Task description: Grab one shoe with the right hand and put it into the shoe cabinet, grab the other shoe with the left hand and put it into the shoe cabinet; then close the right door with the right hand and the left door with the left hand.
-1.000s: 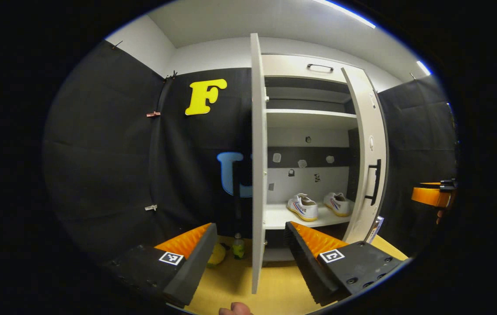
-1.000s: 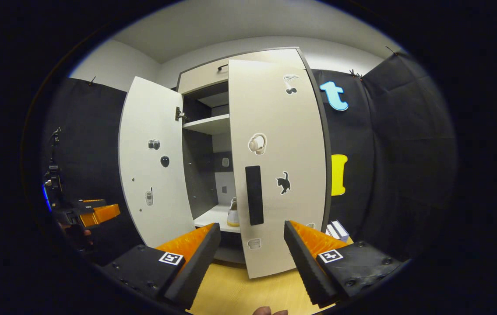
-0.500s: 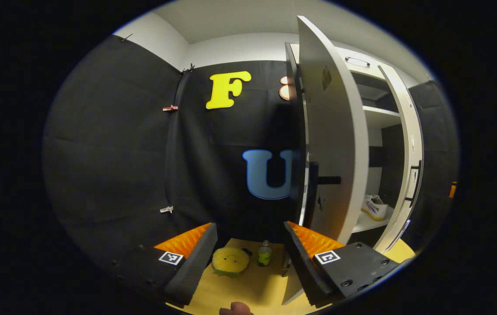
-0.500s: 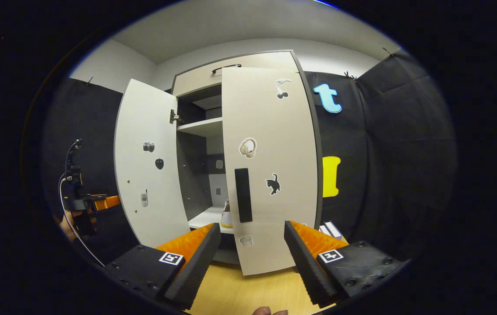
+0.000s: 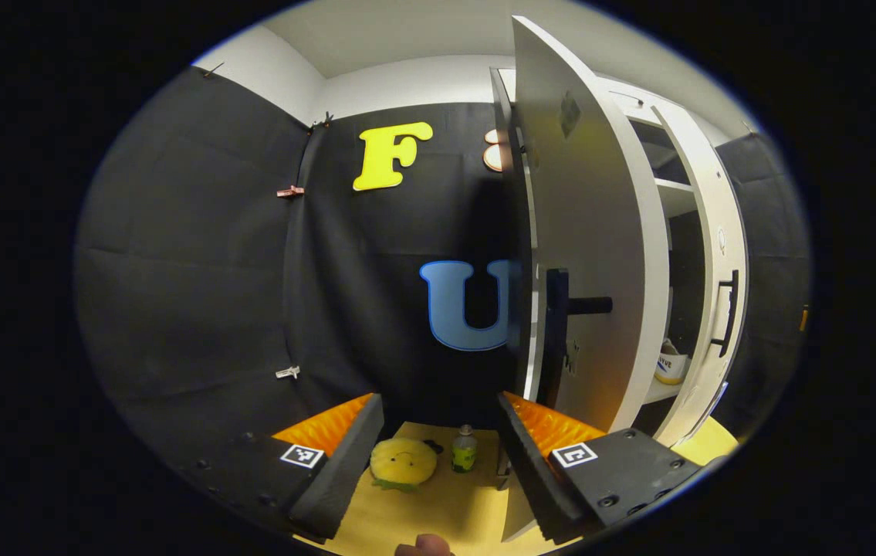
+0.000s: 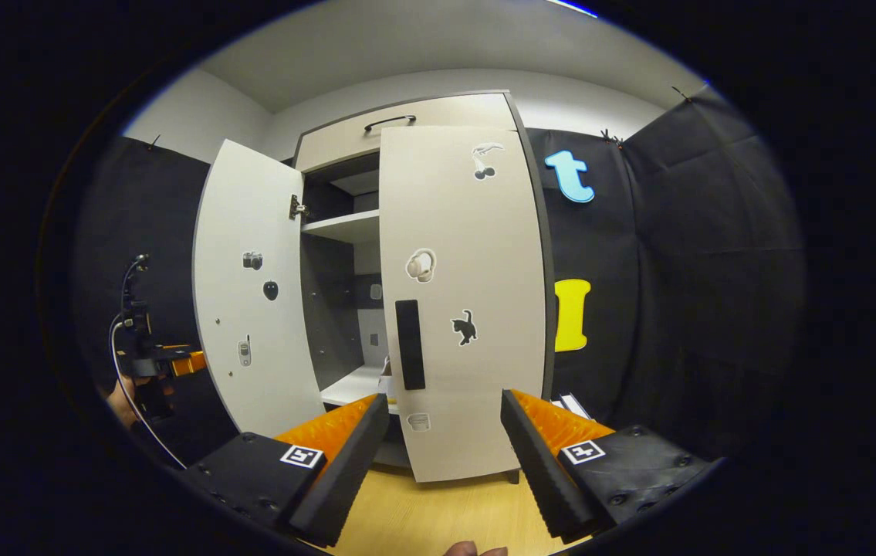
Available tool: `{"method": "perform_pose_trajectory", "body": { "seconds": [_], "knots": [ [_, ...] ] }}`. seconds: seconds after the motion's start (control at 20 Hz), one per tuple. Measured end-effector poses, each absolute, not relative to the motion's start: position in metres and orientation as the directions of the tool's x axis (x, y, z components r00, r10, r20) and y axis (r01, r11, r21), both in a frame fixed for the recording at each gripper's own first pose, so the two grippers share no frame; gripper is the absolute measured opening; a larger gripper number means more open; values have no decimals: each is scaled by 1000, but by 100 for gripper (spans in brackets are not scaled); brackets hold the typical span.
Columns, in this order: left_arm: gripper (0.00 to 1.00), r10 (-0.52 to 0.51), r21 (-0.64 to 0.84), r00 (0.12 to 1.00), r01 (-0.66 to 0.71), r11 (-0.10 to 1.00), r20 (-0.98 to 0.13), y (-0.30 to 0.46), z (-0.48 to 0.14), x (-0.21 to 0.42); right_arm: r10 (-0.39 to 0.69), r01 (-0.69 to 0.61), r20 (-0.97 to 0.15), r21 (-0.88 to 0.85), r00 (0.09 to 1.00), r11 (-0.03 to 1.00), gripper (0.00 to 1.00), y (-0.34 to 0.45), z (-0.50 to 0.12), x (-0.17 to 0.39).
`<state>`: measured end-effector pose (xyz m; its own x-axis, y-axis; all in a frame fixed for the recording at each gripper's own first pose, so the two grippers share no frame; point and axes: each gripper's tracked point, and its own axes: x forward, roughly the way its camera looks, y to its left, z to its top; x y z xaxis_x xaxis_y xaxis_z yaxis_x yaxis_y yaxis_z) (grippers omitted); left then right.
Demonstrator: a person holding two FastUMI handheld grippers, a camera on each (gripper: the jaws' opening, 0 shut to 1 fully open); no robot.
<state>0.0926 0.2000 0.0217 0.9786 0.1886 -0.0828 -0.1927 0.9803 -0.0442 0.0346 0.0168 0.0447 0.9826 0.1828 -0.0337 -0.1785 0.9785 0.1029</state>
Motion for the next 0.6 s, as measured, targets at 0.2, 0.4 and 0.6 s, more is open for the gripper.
{"method": "perform_pose_trajectory", "body": {
  "seconds": [0.2, 0.4, 0.6],
  "knots": [
    [92, 179, -46, 981, -182, 982, -76, 177, 24, 90, 184, -178, -42, 119, 982, 977, 96, 13, 41, 34],
    [92, 119, -41, 990, -122, 992, -68, 133, 27, 93, 183, -176, -47, 125, 982, 976, 96, 3, 39, 29],
    [92, 66, -66, 996, -70, 995, -63, 85, 29, 103, 163, -156, -45, 133, 986, 979, 96, -14, 41, 23]
  ]
}}
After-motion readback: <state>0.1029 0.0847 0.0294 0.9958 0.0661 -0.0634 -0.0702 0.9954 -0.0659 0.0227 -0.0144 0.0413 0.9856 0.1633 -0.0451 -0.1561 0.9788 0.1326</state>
